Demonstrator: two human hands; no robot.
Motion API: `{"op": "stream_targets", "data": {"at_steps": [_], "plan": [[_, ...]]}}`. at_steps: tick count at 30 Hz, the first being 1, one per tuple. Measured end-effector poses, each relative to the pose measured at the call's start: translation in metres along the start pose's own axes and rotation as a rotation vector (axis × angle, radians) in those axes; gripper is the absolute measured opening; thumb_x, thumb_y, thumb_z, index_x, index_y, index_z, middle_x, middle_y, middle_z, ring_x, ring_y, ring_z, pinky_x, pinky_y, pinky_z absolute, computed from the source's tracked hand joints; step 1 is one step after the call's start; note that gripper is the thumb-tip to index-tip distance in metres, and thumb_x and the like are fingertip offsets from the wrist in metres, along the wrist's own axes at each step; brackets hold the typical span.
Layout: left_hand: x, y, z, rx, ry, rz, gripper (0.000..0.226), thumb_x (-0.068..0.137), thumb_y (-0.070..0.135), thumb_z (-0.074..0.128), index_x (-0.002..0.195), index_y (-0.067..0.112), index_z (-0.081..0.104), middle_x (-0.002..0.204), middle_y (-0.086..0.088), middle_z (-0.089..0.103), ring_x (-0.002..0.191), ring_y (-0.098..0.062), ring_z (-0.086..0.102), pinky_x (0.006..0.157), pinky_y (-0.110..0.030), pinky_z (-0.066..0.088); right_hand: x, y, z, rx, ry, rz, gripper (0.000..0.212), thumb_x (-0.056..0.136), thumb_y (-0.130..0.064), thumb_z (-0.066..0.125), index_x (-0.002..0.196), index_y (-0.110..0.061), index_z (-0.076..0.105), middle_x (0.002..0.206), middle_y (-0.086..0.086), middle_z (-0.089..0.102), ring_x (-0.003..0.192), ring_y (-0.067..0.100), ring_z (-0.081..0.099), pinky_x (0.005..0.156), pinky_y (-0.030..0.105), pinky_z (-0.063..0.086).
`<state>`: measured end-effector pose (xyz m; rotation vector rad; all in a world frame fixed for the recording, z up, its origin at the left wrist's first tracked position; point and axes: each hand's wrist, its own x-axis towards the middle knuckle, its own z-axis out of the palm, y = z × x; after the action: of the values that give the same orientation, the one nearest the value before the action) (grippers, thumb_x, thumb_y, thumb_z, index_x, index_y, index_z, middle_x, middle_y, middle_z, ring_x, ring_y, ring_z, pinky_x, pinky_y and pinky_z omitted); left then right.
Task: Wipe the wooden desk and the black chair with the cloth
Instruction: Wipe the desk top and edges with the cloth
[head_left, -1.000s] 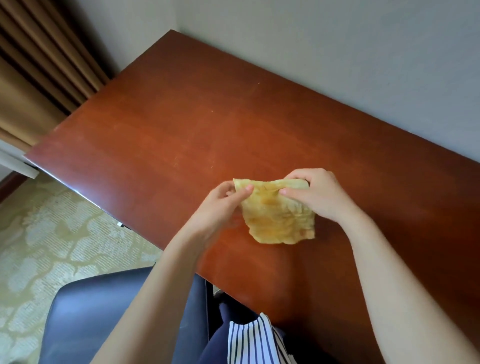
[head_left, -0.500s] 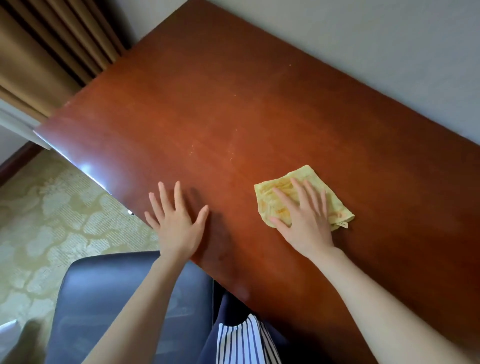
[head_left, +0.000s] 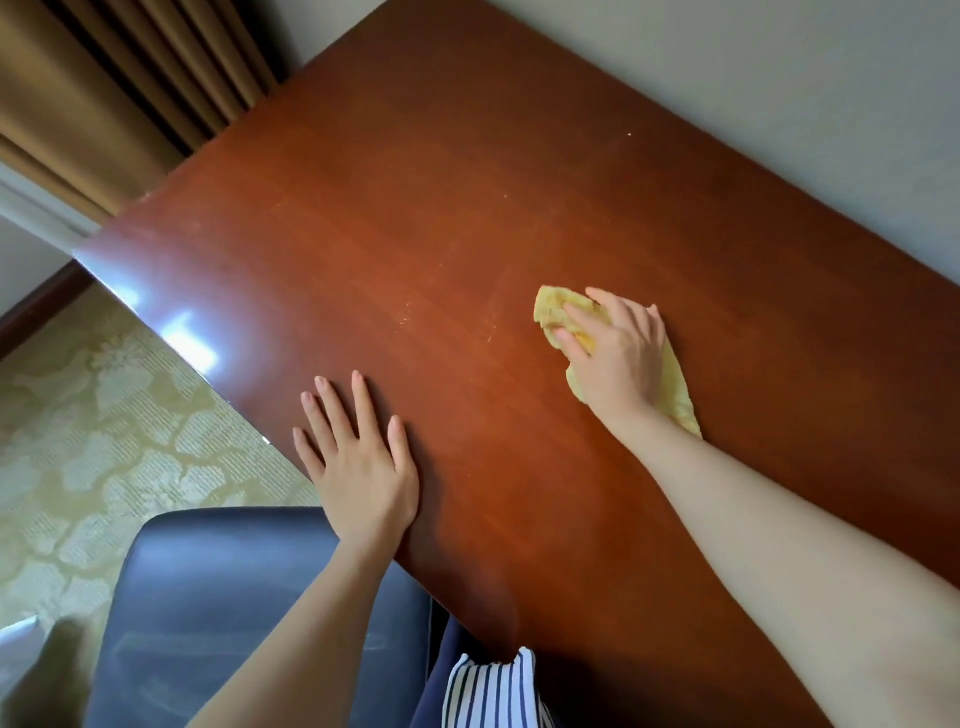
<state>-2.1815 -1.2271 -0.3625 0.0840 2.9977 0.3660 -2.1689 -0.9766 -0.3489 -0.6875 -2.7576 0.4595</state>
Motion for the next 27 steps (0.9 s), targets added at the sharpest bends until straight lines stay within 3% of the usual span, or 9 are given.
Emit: {"op": "stream_targets", "data": {"at_steps": [4,8,14,19,23,27], "plan": [[0.001,-0.001,0.0,0.006,0.018,-0.011,0.059,0.095,0.038,0.02,0.152,0.022,0.015,0.159,-0.01,0.007,0.147,-0.026,0.0,0.118,-0.046,0.001,0.01,-0.03,0.016,-0.06,-0.095,0.049,0.042,0.088,-0.046,0.056,0.123,-0.023,0.062,0.134,-0.003,0.052,0.12,0.026,0.042,0.11,0.049,0.019],[0.003,-0.002,0.001,0.006,0.029,-0.008,0.058,0.095,0.035,0.021,0.152,0.024,0.016,0.16,-0.009,0.008,0.147,-0.024,0.0,0.118,-0.046,0.002,-0.012,-0.051,0.016,-0.178,-0.211,-0.138,0.058,0.089,-0.051,0.044,0.138,-0.02,0.044,0.142,0.004,0.036,0.121,0.028,0.035,0.105,0.052,0.023],[0.0,-0.002,0.0,-0.021,0.036,-0.006,0.056,0.098,0.03,0.027,0.152,0.023,0.017,0.159,-0.01,0.009,0.147,-0.025,0.001,0.118,-0.046,0.001,-0.083,-0.061,-0.002,-0.1,-0.319,-0.527,0.049,0.091,-0.031,0.048,0.138,-0.018,0.045,0.137,0.005,0.045,0.123,0.028,0.042,0.107,0.05,0.028],[0.0,-0.002,-0.001,-0.005,0.038,-0.004,0.055,0.1,0.028,0.032,0.152,0.022,0.016,0.159,-0.01,0.008,0.147,-0.025,0.0,0.117,-0.046,0.0,-0.131,-0.036,-0.006,-0.042,-0.629,-0.68,0.04,0.097,-0.032,0.045,0.137,-0.032,0.044,0.142,-0.01,0.041,0.133,0.021,0.038,0.109,0.041,0.029],[-0.002,-0.001,-0.003,-0.006,0.031,-0.007,0.055,0.1,0.029,0.03,0.152,0.022,0.015,0.16,-0.01,0.007,0.147,-0.025,-0.001,0.118,-0.045,-0.001,-0.112,0.011,-0.037,-0.199,-0.482,-0.972,0.043,0.094,-0.031,0.041,0.138,-0.032,0.045,0.147,-0.002,0.041,0.132,0.024,0.041,0.11,0.048,0.03],[-0.001,0.0,-0.004,-0.014,0.026,-0.008,0.056,0.1,0.028,0.031,0.152,0.021,0.015,0.16,-0.01,0.006,0.147,-0.025,-0.002,0.117,-0.045,-0.002,-0.077,0.025,-0.043,-0.236,-0.394,-0.961,0.048,0.085,-0.016,0.051,0.131,-0.03,0.055,0.135,0.004,0.053,0.115,0.03,0.054,0.1,0.045,0.04]]}}
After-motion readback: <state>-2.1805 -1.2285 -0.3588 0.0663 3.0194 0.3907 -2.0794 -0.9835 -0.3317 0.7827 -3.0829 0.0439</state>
